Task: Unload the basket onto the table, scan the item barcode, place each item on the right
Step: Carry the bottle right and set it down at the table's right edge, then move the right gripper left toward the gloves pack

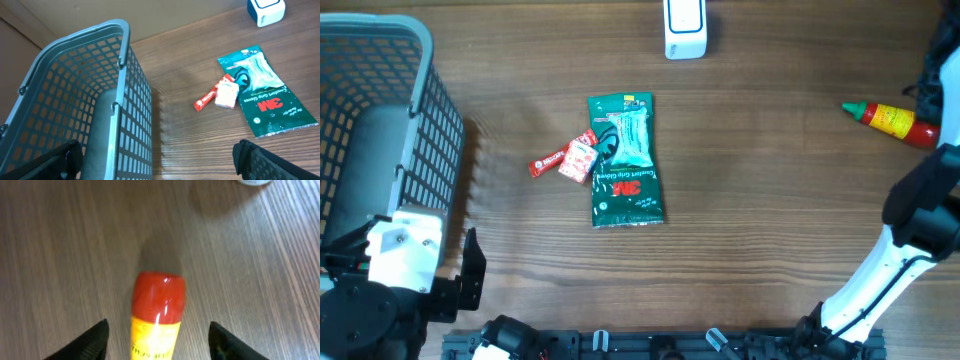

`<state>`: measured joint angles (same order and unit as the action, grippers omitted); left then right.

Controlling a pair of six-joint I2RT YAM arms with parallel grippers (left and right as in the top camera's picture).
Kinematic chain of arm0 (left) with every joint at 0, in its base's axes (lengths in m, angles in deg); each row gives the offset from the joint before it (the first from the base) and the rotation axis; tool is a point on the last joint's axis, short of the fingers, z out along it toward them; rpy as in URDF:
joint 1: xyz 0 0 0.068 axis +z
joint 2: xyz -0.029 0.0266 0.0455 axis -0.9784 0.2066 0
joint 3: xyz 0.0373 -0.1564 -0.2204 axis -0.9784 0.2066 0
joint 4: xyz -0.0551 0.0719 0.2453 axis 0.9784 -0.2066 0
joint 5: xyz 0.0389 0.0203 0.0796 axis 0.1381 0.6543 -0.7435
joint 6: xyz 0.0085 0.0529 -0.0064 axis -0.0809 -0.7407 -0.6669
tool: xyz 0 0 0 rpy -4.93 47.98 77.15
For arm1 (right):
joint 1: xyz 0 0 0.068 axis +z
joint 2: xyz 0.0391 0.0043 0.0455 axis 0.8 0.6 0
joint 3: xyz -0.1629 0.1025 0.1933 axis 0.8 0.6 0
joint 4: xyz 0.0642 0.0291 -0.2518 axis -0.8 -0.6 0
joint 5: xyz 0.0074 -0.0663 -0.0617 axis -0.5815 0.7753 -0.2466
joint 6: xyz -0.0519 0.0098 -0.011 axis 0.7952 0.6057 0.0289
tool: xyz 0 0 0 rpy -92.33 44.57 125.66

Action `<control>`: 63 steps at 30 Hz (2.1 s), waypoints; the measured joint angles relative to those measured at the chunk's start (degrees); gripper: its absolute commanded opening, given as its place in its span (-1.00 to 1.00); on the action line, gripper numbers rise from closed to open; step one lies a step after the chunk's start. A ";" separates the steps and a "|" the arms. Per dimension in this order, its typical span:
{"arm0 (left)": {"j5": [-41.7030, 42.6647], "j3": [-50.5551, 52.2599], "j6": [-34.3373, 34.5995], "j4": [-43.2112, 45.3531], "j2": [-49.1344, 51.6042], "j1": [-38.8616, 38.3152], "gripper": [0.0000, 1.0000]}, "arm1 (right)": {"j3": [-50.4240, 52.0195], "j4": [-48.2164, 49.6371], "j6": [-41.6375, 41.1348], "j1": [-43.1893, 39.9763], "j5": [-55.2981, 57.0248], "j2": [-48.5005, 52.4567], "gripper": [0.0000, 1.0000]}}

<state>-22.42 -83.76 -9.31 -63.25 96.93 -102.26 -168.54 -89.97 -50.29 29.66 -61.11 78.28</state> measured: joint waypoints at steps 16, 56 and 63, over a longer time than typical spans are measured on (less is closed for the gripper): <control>0.00 0.00 0.00 0.00 0.00 0.00 1.00 | 4.85 5.60 4.33 2.05 -15.43 6.64 0.78; -0.02 0.00 0.00 0.00 0.00 0.00 1.00 | 1.92 2.91 17.84 -16.06 -7.58 9.66 0.79; -0.02 0.00 0.00 0.00 0.00 0.00 1.00 | 1.92 1.99 20.46 -16.06 -7.96 9.66 0.93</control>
<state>-22.44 -83.76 -9.31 -63.25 96.93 -102.26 -166.62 -87.98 -29.83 13.60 -69.07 87.95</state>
